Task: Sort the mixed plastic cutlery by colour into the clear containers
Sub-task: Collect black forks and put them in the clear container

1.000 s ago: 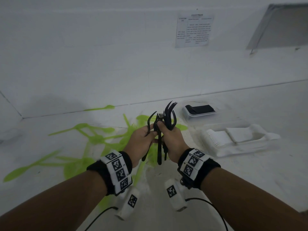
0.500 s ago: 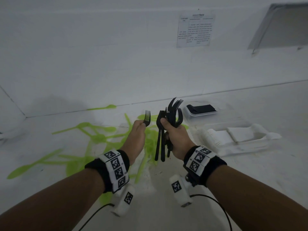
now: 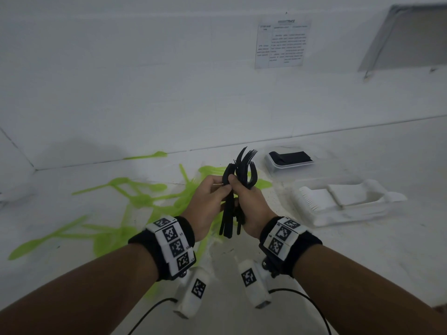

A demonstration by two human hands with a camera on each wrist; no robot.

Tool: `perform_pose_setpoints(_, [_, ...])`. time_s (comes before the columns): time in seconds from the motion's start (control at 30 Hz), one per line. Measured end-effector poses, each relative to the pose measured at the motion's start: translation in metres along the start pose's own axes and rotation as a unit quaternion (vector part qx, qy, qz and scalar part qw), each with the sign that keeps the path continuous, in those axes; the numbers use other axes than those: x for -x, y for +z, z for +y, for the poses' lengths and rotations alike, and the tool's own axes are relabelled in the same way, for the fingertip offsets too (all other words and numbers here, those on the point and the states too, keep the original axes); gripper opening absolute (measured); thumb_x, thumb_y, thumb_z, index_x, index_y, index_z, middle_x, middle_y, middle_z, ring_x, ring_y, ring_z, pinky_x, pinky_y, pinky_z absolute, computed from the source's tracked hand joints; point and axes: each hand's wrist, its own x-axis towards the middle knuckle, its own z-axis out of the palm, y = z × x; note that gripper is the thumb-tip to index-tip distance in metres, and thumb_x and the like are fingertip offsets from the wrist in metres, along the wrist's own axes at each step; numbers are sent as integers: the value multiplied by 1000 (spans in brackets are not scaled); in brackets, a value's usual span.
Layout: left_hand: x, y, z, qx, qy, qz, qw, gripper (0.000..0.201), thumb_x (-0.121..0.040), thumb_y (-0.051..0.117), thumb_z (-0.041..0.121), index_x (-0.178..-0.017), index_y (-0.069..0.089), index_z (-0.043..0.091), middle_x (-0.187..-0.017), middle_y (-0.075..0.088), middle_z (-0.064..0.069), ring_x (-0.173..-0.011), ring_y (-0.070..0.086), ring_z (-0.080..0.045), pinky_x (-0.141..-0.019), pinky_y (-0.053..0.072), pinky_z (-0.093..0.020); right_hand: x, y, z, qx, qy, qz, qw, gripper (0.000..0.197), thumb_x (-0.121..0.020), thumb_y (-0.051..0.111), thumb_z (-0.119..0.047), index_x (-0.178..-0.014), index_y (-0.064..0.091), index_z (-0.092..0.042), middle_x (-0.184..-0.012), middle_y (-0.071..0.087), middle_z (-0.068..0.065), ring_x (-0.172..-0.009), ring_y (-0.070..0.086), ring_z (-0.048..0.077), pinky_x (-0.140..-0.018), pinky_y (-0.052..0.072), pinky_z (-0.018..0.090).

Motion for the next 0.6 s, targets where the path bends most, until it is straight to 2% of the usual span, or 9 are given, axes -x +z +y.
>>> perform_pose_setpoints(0.1, [-1, -3, 0, -15, -5, -2, 1000, 16, -104, 54, 9, -119, 54, 5, -117, 68, -22, -88, 69, -27, -78, 58, -37, 0, 0, 1, -5, 15, -27, 1000, 29, -102, 60, -35, -119, 73, -14, -111, 76, 12, -100, 73, 31, -88, 58, 44])
perform_pose_setpoints(0.17, [-2, -3, 1, -28, -11, 0, 1000, 18, -103, 52, 8, -120, 49, 6, -116, 66, -26, -85, 67, -27, -81, 58, -43, 0, 1, 2, 1, 16, -39, 999, 30, -102, 60, -36, -119, 73, -15, -109, 76, 12, -95, 74, 29, -81, 59, 40])
perform_pose_setpoints(0.23, [-4, -1, 1, -28, -14, 25, 999, 19, -102, 49, 9, -120, 45, 9, -112, 64, -28, -83, 65, -27, -79, 58, -44, 0, 4, 2, 30, 7, -51, 998, 32, -101, 60, -41, -117, 74, -16, -97, 71, 12, -73, 67, 20, -65, 53, 32])
perform_pose_setpoints(0.3, [-6, 1, 2, -7, -14, 59, 998, 19, -102, 46, 11, -120, 41, 10, -106, 62, -18, -79, 64, -25, -74, 57, -41, 1, 9, 1, 64, -19, -49, 997, 32, -100, 61, -45, -113, 76, -20, -90, 64, 8, -59, 53, 11, -55, 42, 26])
perform_pose_setpoints(0.37, [-8, 0, 3, 6, -20, 75, 997, 17, -103, 44, 12, -119, 39, 11, -101, 55, -10, -74, 61, -22, -73, 58, -37, 1, 10, -1, 84, -59, -2, 995, 26, -101, 60, -42, -112, 72, -21, -86, 64, -1, -59, 52, 7, -57, 43, 24])
perform_pose_setpoints(0.4, [-9, -1, 3, 4, -24, 79, 997, 16, -103, 43, 13, -118, 39, 12, -103, 55, -10, -73, 63, -22, -74, 59, -37, -1, 8, -2, 99, -81, 33, 991, 24, -101, 60, -41, -110, 69, -20, -84, 61, -4, -60, 51, 7, -58, 43, 25])
perform_pose_setpoints(0.47, [-11, -6, 3, -6, -23, 88, 996, 13, -104, 41, 14, -117, 39, 15, -106, 62, -13, -69, 65, -22, -72, 60, -38, -6, 2, -3, 107, -107, 65, 986, 20, -102, 58, -41, -104, 59, -21, -78, 53, -4, -57, 46, 8, -52, 38, 25])
perform_pose_setpoints(0.53, [-13, -10, 3, -11, -16, 105, 994, 10, -103, 39, 13, -112, 39, 17, -97, 61, -12, -60, 54, -19, -65, 53, -37, -7, -3, -2, 92, -112, 74, 987, 18, -103, 55, -41, -109, 50, -25, -72, 45, -2, -52, 40, 9, -47, 33, 25])
perform_pose_setpoints(0.6, [-15, -13, 3, -12, -14, 118, 993, 11, -102, 37, 11, -110, 39, 18, -87, 50, -8, -58, 42, -15, -59, 44, -34, -6, -7, -3, 97, -127, 68, 985, 14, -104, 52, -33, -116, 47, -28, -74, 43, 0, -54, 38, 11, -48, 33, 26])
